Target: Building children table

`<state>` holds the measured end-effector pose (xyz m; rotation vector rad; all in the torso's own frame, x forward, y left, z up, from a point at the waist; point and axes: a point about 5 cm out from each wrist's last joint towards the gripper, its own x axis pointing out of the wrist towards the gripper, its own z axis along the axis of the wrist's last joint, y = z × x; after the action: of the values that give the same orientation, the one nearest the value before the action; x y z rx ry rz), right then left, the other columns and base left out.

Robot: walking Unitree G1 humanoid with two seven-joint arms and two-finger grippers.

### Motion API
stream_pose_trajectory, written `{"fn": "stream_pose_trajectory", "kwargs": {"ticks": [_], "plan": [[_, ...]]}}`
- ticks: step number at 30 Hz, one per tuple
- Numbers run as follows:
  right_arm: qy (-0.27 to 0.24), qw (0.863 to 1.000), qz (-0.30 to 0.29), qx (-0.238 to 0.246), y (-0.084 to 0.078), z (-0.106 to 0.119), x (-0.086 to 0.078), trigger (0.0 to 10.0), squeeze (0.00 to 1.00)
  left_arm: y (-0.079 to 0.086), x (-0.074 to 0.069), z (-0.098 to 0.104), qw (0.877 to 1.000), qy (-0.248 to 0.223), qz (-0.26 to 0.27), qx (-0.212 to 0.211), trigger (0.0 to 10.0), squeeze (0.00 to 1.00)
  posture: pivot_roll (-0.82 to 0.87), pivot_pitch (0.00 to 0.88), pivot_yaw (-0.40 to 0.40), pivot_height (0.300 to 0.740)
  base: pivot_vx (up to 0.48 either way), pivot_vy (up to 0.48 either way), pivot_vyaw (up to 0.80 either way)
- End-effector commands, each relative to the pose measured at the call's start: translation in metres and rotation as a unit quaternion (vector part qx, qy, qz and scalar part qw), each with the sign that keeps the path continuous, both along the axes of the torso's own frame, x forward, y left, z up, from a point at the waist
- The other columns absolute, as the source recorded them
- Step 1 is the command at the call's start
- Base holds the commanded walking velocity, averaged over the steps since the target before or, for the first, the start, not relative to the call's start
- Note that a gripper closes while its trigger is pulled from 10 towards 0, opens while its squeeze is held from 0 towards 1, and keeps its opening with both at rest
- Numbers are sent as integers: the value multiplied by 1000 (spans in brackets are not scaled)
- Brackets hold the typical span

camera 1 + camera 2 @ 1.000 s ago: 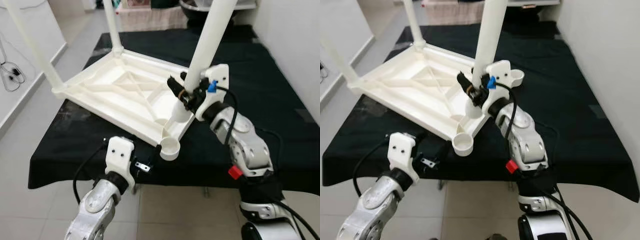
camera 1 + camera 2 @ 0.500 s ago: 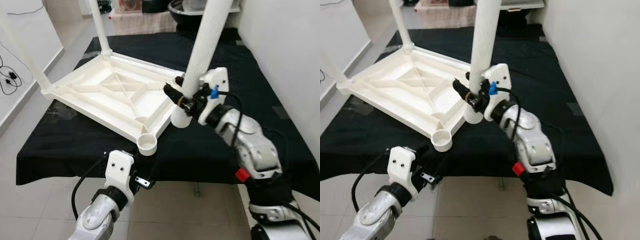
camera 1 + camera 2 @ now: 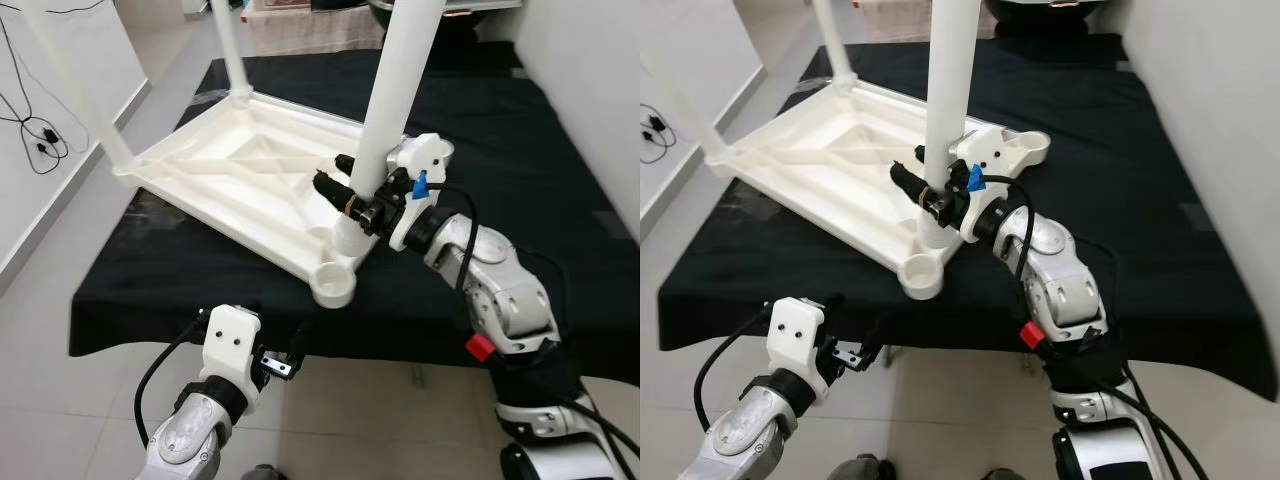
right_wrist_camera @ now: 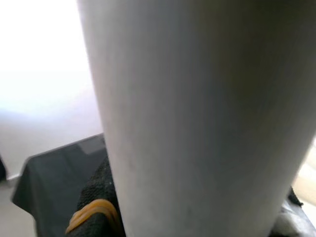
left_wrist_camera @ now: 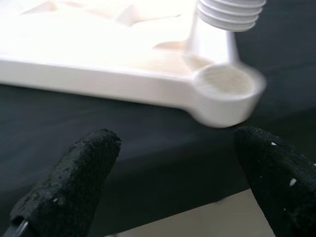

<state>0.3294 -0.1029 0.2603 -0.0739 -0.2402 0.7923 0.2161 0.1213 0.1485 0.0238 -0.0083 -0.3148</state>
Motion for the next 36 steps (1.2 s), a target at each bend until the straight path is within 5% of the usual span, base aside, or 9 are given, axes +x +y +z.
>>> {"fn": "stream_pose_trajectory", "kwargs": {"ticks": [1,14,15,26,31,34,36], "plan": [[-5,1000,19,4,7,3,-4,10000,0,4,-1,-2,1000,9,2,14,10000,0,-9,230,37,740,0,0,0],[-12,999,29,-18,-3,6,2,10000,0,-5,-18,-14,997,42,-58,-10,10000,0,-12,231,42,740,0,0,0],[-14,999,38,-27,-4,7,3,10000,0,-6,-19,-13,997,36,-63,-16,0,0,-12,227,41,740,0,0,0],[-38,982,169,-73,-1,18,-5,10000,0,-9,-28,-8,996,30,-83,-16,0,0,-2,274,49,740,0,0,0],[-39,960,263,-86,-9,31,-7,10000,0,0,-38,-3,999,-2,-49,15,0,0,20,296,51,740,0,0,0],[-7,925,360,-119,-7,22,-19,10000,0,2,-41,-1,999,-26,-37,26,0,0,38,309,49,740,0,0,0],[2,916,379,-130,-6,18,-21,10000,0,1,-43,0,998,-32,-42,30,0,0,43,314,52,740,0,0,0]]}}
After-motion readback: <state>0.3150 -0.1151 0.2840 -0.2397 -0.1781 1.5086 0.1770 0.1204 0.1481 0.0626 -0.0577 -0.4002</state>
